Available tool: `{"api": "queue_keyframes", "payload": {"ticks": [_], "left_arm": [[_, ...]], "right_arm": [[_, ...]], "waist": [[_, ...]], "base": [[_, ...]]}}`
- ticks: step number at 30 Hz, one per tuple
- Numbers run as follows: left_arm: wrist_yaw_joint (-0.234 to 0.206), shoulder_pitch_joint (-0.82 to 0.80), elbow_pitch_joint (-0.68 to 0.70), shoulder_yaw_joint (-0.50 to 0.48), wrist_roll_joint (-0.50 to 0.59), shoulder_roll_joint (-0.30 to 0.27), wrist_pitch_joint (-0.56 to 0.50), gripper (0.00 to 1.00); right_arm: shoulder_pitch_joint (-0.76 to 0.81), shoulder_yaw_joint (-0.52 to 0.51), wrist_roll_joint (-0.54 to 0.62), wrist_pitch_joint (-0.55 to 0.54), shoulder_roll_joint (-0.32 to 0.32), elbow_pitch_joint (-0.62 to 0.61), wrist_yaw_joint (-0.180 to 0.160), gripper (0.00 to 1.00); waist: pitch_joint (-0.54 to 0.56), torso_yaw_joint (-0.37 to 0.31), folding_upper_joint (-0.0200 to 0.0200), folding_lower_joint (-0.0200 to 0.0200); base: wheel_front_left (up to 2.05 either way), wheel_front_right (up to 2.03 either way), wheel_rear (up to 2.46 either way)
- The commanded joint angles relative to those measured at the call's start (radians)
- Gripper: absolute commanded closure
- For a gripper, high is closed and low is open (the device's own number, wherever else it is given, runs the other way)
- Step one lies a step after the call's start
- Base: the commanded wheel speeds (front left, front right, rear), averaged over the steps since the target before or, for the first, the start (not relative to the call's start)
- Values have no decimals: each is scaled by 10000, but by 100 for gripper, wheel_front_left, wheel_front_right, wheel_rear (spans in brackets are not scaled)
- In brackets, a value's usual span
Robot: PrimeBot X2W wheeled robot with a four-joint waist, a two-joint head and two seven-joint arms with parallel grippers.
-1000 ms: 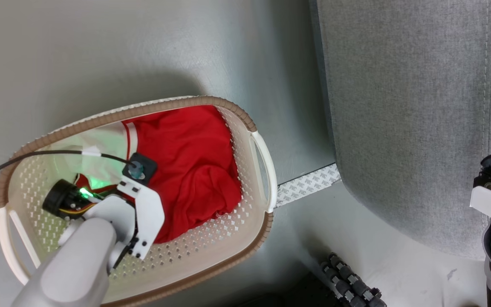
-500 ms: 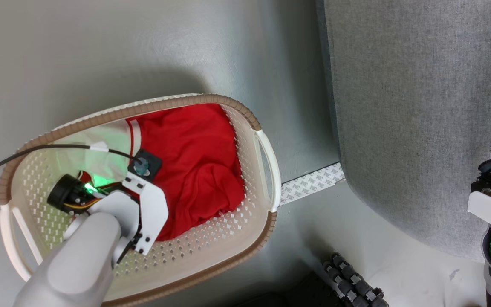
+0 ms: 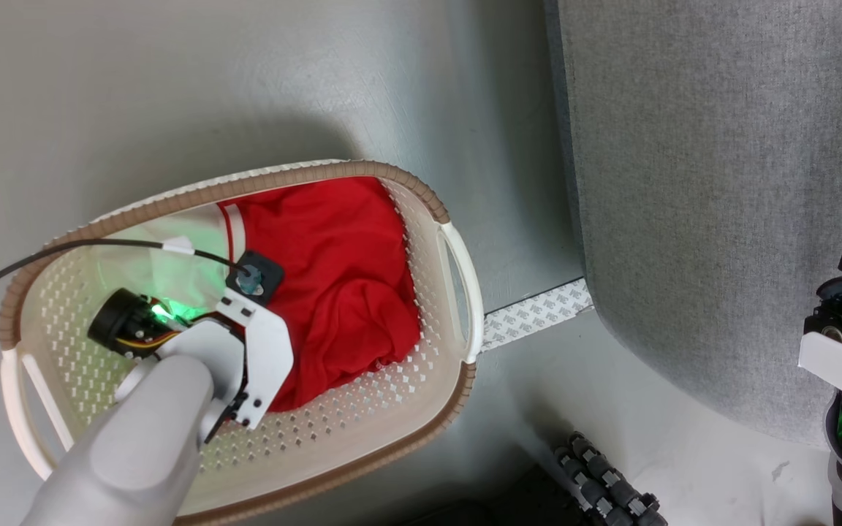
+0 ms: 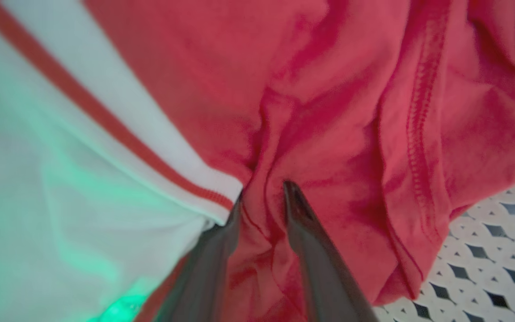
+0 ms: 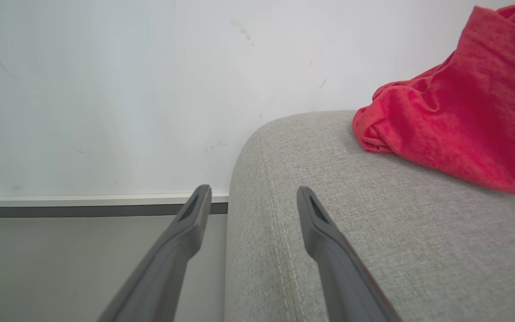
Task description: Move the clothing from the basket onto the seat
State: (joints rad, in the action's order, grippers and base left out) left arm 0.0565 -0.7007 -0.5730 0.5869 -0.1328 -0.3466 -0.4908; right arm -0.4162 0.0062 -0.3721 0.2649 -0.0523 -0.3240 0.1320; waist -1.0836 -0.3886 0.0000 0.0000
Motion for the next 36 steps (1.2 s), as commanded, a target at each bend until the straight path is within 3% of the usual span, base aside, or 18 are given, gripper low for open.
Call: {"api": "queue_keyframes", "payload": {"ticks": [1,4,6,7,8,16,23,31,36], "left_arm": [[18,-139,-48,2,88,-7,53,53],[46,-179,-206,93,79,48,181,60],[65,-235,-278,148,62,87,292,70],[95,-291,-361,188,37,141,414,91],[106,-318,-412,205,19,169,495,100],[132,-535,-651,149,-244,304,948,100],[118,-608,-536,-527,-1268,685,1247,100],[278,-306,375,-1229,-2423,643,1102,100],[73,35,1245,-1580,-2759,458,1128,100]], "right_arm": [[77,12,14,-13,22,-50,-26,0],[88,9,53,-13,22,-80,-26,0],[111,-2,85,-13,22,-95,-26,0],[126,-16,108,-13,22,-98,-26,0],[125,-14,104,-13,22,-94,-26,0],[-2,25,164,-13,22,-65,-26,0],[-129,87,194,-13,22,8,-25,0],[-406,83,93,-13,24,25,-26,0],[-593,142,-22,-13,22,152,-26,0]], "waist": [[1,3,0,0],[-6,16,0,0],[-15,29,0,0],[-24,45,0,0],[-27,54,0,0],[-2,86,0,0],[83,131,0,0],[347,39,0,0],[552,-72,0,0]], "base": [[0,0,0],[0,0,0],[0,0,0],[0,0,0],[0,0,0],[0,0,0],[0,0,0],[0,0,0],[0,0,0]]}}
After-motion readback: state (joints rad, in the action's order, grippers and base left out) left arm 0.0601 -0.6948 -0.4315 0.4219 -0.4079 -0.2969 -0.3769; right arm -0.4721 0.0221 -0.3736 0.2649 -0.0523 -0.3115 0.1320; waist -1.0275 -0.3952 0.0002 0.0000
